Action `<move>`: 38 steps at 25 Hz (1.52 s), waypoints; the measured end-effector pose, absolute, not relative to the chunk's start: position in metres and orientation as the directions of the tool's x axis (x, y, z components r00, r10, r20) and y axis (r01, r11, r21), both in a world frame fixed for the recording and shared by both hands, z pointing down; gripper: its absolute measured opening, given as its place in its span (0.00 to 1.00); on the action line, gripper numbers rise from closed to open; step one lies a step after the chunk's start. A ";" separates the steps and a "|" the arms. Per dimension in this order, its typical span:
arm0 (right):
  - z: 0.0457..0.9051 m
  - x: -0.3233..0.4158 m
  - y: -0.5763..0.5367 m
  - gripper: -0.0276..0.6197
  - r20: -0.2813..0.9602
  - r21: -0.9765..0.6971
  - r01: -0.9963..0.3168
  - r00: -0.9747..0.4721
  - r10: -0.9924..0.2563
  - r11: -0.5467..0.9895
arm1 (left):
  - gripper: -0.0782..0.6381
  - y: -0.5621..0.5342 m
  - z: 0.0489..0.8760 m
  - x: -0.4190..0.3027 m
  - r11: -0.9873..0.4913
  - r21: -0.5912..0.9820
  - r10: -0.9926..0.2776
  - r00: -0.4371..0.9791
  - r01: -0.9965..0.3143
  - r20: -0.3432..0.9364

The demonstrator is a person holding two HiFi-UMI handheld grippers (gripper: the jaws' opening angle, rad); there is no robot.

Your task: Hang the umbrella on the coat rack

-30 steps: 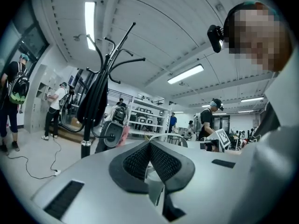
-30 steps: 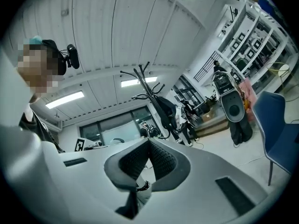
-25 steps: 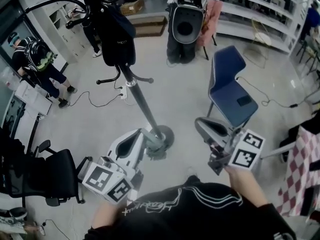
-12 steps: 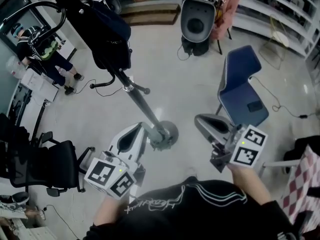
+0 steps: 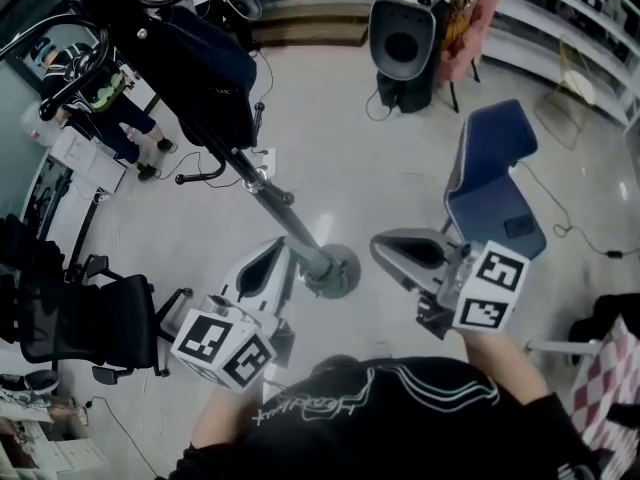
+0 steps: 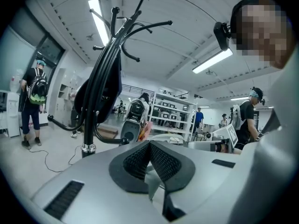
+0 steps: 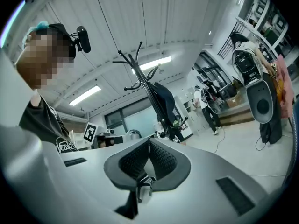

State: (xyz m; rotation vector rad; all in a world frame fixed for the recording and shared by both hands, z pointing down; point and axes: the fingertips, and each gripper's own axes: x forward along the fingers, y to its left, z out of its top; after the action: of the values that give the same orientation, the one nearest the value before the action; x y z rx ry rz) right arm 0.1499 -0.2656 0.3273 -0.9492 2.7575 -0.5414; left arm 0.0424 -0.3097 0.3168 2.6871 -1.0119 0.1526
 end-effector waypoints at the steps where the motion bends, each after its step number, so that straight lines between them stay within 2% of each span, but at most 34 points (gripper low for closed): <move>1: 0.326 0.149 -0.269 0.06 -0.048 -0.389 -0.552 -0.787 -0.614 0.738 | 0.10 -0.312 0.317 0.044 -0.718 0.208 -0.637 0.747 -0.665 0.191; 21: 0.333 0.142 -0.332 0.06 -0.091 -0.472 -0.487 -0.803 -0.590 0.735 | 0.10 -0.368 0.326 0.038 -0.671 0.189 -0.667 0.695 -0.717 0.269; 32: 0.327 0.136 -0.397 0.06 -0.092 -0.496 -0.470 -0.807 -0.583 0.730 | 0.10 -0.391 0.340 0.034 -0.711 0.239 -0.586 0.746 -0.661 0.318; 38: 0.325 0.129 -0.411 0.06 -0.106 -0.489 -0.404 -0.852 -0.512 0.773 | 0.10 -0.397 0.342 0.033 -0.674 0.226 -0.623 0.705 -0.704 0.340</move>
State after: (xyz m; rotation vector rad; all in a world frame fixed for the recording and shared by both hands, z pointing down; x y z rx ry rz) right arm 0.1292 -0.4109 0.3250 -0.7177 2.7345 -0.6755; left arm 0.0325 -0.3974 0.3416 2.5745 -1.0375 0.3353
